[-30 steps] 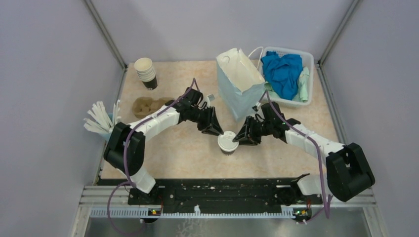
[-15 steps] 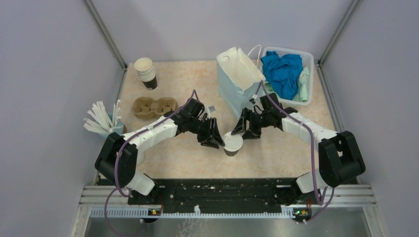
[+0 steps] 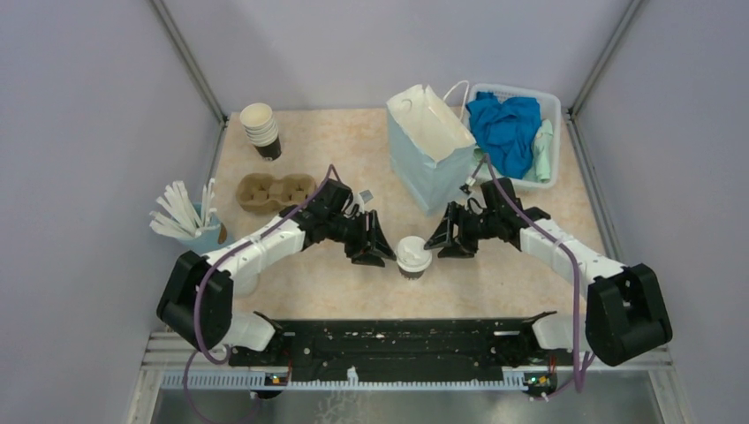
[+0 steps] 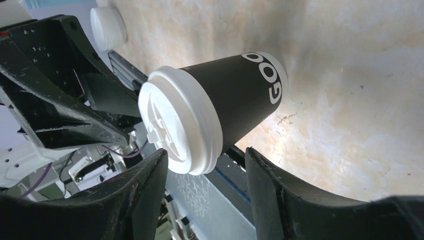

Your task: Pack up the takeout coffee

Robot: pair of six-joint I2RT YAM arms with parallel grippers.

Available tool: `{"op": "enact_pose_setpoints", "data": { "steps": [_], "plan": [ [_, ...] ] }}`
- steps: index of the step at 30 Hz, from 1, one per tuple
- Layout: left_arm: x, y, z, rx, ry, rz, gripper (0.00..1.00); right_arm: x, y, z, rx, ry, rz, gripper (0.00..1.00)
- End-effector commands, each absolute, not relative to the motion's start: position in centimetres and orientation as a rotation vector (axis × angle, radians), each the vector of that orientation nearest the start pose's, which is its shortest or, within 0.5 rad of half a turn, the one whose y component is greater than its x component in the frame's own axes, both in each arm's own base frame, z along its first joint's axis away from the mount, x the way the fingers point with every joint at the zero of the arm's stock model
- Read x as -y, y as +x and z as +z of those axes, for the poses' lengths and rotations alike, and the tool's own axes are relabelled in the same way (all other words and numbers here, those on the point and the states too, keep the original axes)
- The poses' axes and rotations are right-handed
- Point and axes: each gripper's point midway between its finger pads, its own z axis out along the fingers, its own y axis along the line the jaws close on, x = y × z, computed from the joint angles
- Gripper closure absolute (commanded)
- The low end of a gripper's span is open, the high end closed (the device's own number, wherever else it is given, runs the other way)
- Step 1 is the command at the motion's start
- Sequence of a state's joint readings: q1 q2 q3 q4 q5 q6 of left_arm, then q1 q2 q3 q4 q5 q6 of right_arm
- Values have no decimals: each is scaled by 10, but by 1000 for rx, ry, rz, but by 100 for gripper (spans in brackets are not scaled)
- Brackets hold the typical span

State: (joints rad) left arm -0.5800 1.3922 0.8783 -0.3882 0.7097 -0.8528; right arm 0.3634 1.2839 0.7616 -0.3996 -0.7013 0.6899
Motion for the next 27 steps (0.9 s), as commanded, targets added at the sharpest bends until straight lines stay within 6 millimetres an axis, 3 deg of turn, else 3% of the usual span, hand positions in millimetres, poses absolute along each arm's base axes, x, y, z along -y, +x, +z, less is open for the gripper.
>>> {"op": "enact_pose_setpoints", "data": {
  "steps": [1, 6, 17, 21, 27],
  "plan": [
    [299, 192, 150, -2720, 0, -1496, 45, -228, 213, 134, -2600, 105, 1350, 42],
    [314, 212, 154, -2695, 48, -1519, 47, -230, 208, 133, -2578, 154, 1404, 45],
    [323, 247, 137, -2767, 176, -1337, 47, -256, 188, 139, -2539, 184, 1492, 55],
    [331, 258, 138, -2753, 219, -1349, 45, -261, 177, 141, -2528, 217, 1526, 55],
    [342, 273, 141, -2729, 266, -1357, 38, -257, 164, 135, -2545, 232, 1527, 42]
  ]
}}
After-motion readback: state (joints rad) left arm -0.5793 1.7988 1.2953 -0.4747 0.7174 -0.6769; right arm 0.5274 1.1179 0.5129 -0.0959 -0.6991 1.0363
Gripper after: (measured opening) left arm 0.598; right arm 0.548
